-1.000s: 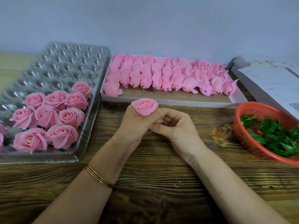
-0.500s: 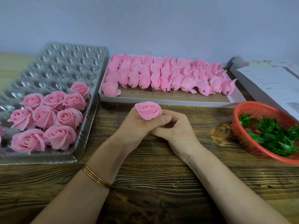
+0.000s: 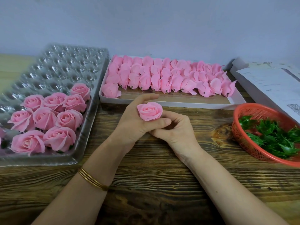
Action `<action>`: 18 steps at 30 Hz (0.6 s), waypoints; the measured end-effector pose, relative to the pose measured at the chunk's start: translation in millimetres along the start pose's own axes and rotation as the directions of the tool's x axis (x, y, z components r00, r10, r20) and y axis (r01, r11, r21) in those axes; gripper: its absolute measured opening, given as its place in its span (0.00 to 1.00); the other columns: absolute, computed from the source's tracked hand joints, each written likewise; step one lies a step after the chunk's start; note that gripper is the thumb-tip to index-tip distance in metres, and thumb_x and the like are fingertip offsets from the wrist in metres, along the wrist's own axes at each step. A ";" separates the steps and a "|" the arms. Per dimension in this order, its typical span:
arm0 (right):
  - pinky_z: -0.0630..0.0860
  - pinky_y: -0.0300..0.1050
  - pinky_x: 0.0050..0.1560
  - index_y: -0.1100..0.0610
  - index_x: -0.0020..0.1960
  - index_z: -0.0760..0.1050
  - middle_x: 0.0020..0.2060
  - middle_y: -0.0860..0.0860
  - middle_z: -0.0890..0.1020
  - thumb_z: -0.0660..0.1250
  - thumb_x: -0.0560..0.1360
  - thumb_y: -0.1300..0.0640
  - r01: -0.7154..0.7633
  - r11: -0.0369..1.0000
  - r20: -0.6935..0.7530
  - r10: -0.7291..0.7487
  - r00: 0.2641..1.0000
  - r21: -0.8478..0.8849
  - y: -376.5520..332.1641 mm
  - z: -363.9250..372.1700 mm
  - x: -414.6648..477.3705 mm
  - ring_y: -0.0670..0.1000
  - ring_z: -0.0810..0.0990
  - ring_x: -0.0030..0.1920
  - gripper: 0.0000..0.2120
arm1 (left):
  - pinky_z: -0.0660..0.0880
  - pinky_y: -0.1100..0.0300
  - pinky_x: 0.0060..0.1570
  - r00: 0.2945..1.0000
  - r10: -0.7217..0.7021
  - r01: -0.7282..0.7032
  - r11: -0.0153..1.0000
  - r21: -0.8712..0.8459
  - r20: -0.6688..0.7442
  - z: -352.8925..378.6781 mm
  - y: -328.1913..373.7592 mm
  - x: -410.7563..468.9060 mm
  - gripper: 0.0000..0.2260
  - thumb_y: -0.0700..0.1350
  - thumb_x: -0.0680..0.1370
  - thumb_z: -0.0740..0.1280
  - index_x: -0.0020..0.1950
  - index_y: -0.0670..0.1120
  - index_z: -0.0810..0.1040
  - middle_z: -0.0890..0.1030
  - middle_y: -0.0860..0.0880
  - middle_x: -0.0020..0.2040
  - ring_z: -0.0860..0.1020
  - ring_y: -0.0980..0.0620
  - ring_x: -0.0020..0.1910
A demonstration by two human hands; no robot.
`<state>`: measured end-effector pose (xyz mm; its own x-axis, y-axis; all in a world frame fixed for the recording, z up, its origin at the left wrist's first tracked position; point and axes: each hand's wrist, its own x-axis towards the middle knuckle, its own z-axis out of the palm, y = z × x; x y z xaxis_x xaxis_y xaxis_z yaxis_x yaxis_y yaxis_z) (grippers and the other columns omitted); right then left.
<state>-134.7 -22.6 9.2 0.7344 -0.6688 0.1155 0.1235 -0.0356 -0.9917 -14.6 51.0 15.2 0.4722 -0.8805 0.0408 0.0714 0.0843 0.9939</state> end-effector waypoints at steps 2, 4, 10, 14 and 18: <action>0.81 0.40 0.41 0.62 0.52 0.83 0.44 0.58 0.86 0.71 0.66 0.79 -0.017 1.000 -0.007 0.017 1.000 0.019 -0.2 -0.6 0.1 0.50 0.85 0.42 0.20 | 0.78 0.63 0.47 1.000 -0.016 0.016 0.999 0.028 -0.019 -2.2 3.0 -0.6 0.37 0.43 0.56 0.82 0.64 0.52 0.77 0.80 0.54 0.48 0.81 0.58 0.48; 0.82 0.42 0.43 0.63 0.53 0.82 0.45 0.61 0.86 0.71 0.66 0.79 -0.034 0.999 -0.033 0.035 0.999 0.035 0.5 -1.5 1.3 0.52 0.84 0.42 0.19 | 0.80 0.58 0.49 0.999 -0.029 0.030 0.998 0.060 -0.022 -5.2 7.8 -2.6 0.41 0.48 0.53 0.83 0.65 0.56 0.75 0.80 0.51 0.53 0.82 0.54 0.52; 0.79 0.41 0.42 0.61 0.52 0.83 0.35 0.53 0.84 0.74 0.68 0.75 -0.033 0.999 -0.058 0.032 0.998 -0.011 3.5 -3.8 3.8 0.47 0.80 0.37 0.16 | 0.80 0.65 0.46 0.992 0.091 -0.055 0.930 0.363 -0.082 -7.7 28.1 -8.4 0.31 0.53 0.65 0.79 0.66 0.59 0.74 0.77 0.53 0.56 0.81 0.57 0.53; 0.80 0.50 0.47 0.60 0.49 0.83 0.43 0.65 0.85 0.73 0.66 0.77 0.024 0.998 -0.054 -0.027 0.998 -0.056 3.7 -4.5 4.7 0.54 0.82 0.42 0.17 | 0.73 0.63 0.49 0.990 0.139 -0.092 0.685 0.723 -0.006 0.4 40.6 -10.0 0.29 0.60 0.68 0.72 0.68 0.58 0.71 0.72 0.53 0.56 0.74 0.55 0.54; 0.81 0.43 0.45 0.66 0.48 0.83 0.43 0.61 0.86 0.76 0.65 0.75 0.056 0.995 -0.046 -0.060 0.997 -0.082 3.6 -4.4 3.2 0.50 0.83 0.42 0.14 | 0.67 0.59 0.45 0.999 0.054 -0.020 0.464 0.886 -0.006 10.9 46.4 -11.5 0.23 0.67 0.72 0.64 0.64 0.60 0.67 0.69 0.54 0.56 0.72 0.52 0.54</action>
<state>-134.8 -28.1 5.8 0.6944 -0.6987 0.1719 0.1090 -0.1339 -0.9850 -26.3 60.0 61.9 0.4804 -0.8720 0.0940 -0.7543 -0.3562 0.5515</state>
